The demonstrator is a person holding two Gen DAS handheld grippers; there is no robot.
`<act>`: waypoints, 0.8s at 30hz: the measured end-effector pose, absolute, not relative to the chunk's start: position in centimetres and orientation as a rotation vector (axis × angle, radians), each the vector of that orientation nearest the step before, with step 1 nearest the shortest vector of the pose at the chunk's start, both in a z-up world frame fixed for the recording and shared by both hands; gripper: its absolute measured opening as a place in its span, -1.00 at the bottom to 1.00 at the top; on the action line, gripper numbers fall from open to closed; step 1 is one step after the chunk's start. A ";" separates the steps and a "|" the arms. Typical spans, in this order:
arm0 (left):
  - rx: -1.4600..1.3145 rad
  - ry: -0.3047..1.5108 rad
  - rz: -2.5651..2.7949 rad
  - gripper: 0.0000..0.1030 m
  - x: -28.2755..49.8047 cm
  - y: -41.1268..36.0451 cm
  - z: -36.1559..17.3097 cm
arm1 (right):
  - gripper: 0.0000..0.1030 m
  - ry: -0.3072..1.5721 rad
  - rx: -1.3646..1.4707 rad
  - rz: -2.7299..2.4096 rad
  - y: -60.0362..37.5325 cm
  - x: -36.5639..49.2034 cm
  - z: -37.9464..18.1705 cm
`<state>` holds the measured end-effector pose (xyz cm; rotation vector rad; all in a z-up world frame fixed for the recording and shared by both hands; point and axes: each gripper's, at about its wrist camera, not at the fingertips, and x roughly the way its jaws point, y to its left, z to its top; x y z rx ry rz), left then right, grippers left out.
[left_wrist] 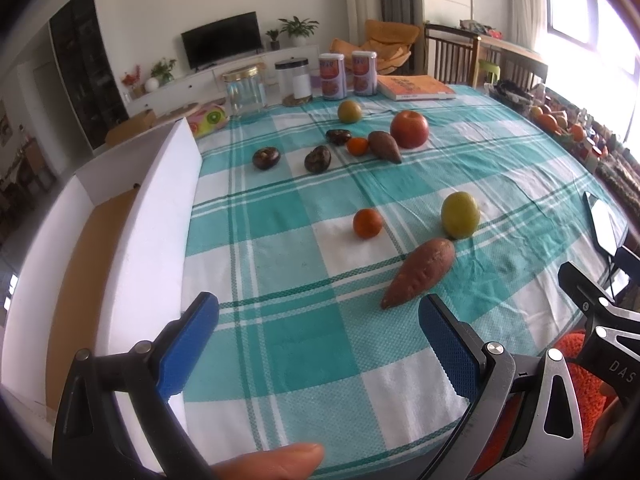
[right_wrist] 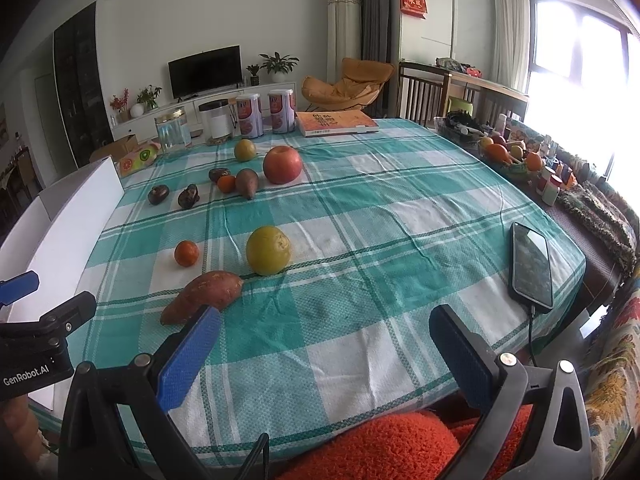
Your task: Organize fruits
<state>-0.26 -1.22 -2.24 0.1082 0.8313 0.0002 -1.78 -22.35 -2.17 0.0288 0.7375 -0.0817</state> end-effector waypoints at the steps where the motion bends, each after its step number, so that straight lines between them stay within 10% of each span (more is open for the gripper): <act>1: 0.109 0.834 0.001 0.96 -0.3 -1.3 -2.3 | 1.00 0.739 0.029 -0.082 -22.4 -1.8 -2.2; 24: 0.048 0.932 -0.006 0.96 0.6 0.5 -4.8 | 1.00 0.748 0.035 -0.087 -22.6 -1.7 -2.9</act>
